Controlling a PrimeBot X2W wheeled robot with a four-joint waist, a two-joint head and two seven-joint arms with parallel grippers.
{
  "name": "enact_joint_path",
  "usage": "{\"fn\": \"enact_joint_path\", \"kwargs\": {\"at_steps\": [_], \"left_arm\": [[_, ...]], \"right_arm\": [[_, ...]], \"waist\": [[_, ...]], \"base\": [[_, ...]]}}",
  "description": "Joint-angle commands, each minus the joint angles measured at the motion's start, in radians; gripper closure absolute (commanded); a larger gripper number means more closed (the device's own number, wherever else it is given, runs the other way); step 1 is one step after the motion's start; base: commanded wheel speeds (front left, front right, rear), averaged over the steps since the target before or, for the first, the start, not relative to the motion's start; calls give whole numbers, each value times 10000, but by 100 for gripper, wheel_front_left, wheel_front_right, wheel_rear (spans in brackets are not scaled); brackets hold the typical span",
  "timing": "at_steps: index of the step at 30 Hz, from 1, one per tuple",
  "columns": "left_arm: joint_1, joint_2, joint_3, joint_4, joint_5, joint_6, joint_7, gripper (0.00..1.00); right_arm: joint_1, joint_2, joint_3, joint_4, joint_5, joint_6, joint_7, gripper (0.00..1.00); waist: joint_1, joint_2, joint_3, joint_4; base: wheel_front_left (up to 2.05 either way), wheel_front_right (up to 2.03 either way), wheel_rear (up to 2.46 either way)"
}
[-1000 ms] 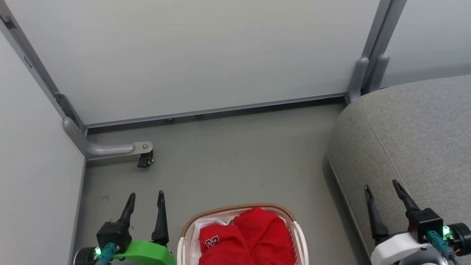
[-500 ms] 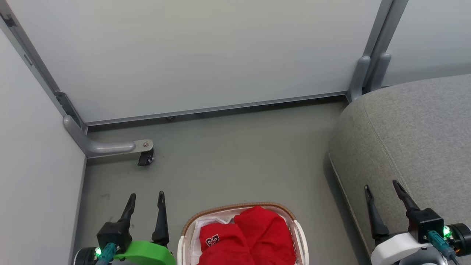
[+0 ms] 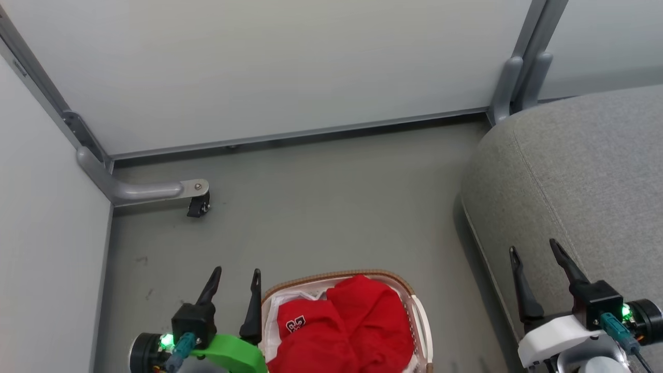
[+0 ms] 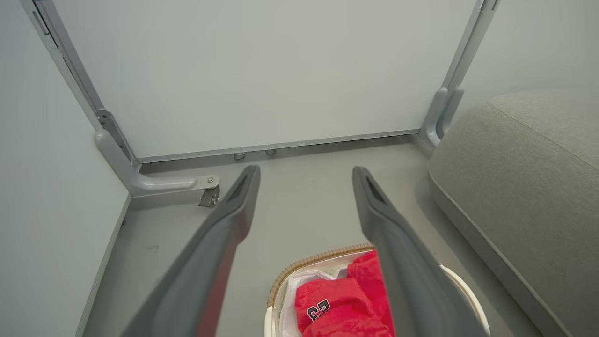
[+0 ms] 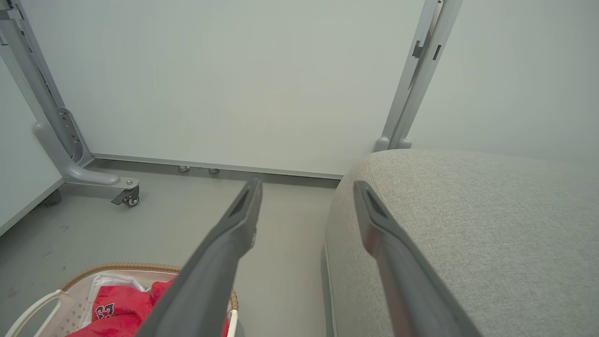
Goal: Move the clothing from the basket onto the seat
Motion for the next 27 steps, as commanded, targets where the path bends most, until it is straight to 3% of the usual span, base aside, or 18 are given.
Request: {"fn": "enact_joint_path", "kwargs": {"at_steps": [1,10,17,27], "left_arm": [[-304,52,-155,211,132,-74,-7,0],[-2265,60,-1529,2961,779,-348,-6,0],[-4145,58,-2148,5461,1191,-419,3,0],[-5523,190,-3049,7578,1890,-566,142,0]], "right_arm": [[-204,-48,27,-57,64,-3,-49,0],[-1140,-45,22,-244,201,-5,-49,0],[-2222,-39,481,-158,727,-5,-49,0],[-3393,-38,1118,-109,1424,-6,-49,0]], "waist": [[-1,0,537,-208],[-1,0,2458,-639],[-1,0,4265,-1399],[-1,0,6135,-2344]], "base": [[0,0,0],[0,0,0],[0,0,0],[0,0,0]]}}
